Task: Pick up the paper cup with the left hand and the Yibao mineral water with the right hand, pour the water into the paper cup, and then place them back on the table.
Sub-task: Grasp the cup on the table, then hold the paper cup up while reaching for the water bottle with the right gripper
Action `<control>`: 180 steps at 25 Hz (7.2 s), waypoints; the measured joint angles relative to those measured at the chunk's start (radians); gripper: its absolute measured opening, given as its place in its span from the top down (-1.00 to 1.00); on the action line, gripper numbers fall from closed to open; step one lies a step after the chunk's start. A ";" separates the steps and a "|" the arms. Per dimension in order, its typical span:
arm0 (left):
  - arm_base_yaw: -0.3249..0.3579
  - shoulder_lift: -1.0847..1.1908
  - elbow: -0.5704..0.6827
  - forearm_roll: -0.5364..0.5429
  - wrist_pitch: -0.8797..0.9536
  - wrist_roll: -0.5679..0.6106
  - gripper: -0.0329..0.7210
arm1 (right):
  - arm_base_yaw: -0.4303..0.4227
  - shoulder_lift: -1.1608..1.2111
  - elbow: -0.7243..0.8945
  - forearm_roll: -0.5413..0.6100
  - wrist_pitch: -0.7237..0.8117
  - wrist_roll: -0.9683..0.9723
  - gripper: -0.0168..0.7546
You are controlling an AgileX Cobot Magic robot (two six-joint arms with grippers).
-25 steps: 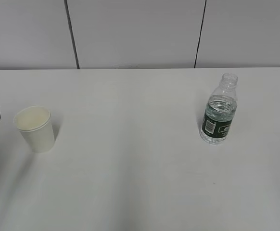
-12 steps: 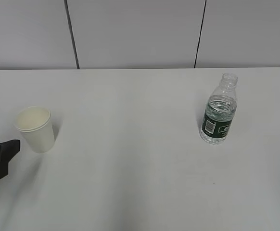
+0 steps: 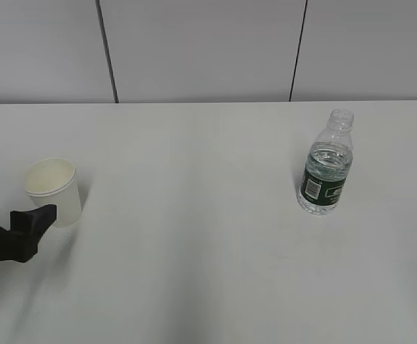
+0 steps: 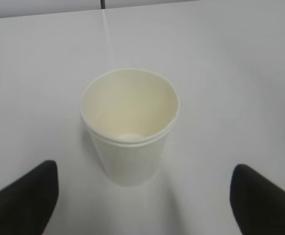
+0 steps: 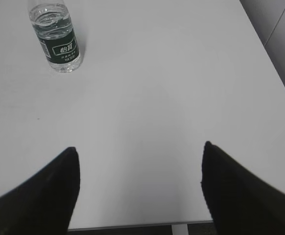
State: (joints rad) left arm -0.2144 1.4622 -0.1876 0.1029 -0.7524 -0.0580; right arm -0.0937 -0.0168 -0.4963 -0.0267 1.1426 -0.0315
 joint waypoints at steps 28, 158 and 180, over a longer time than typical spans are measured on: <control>0.000 0.497 -0.168 -0.040 -0.389 0.000 -0.82 | 0.000 0.000 0.000 0.000 0.000 0.000 -0.52; -0.347 0.308 -0.229 0.049 -0.241 -0.018 -0.30 | 0.000 0.952 0.261 -0.076 -1.395 0.004 -0.52; -0.347 0.308 -0.229 0.048 -0.241 -0.018 -0.30 | 0.118 1.528 0.198 -0.373 -1.899 0.212 -0.64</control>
State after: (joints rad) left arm -0.5611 1.7703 -0.4167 0.1510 -0.9938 -0.0762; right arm 0.0244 1.5108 -0.2988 -0.4000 -0.7565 0.1800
